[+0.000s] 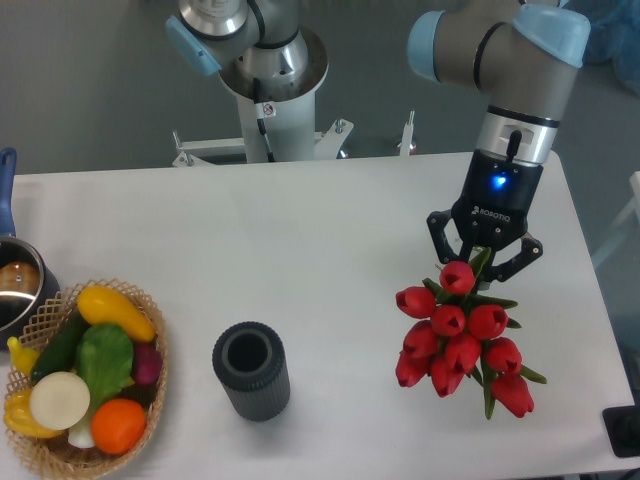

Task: Insert the flowers into the vase
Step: 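Hold the red tulip bunch by the stems in the gripper, then carry the tulips over the black vase, stems pointing into its opening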

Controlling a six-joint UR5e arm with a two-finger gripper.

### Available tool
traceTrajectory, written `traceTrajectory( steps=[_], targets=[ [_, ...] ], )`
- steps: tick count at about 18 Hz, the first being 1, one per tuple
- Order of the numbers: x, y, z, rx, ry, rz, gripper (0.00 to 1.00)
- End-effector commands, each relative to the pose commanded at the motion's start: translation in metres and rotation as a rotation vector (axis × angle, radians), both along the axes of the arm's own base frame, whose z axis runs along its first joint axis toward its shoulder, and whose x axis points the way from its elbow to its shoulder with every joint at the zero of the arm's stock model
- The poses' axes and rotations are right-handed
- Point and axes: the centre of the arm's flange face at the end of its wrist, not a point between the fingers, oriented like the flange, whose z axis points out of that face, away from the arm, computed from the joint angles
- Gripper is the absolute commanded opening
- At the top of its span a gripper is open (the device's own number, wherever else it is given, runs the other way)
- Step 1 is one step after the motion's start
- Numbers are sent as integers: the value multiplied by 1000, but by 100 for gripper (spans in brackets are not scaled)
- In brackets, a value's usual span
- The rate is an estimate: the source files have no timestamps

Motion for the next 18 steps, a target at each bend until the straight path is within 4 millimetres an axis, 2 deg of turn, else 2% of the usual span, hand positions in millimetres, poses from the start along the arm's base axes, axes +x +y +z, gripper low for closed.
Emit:
traceTrajectory(
  steps=[11, 15, 18],
  targets=[
    [4, 6, 6, 7, -7, 5, 21],
    [19, 16, 24, 92, -23, -43, 21],
    [39, 33, 32, 132, -45, -86, 21]
  ],
)
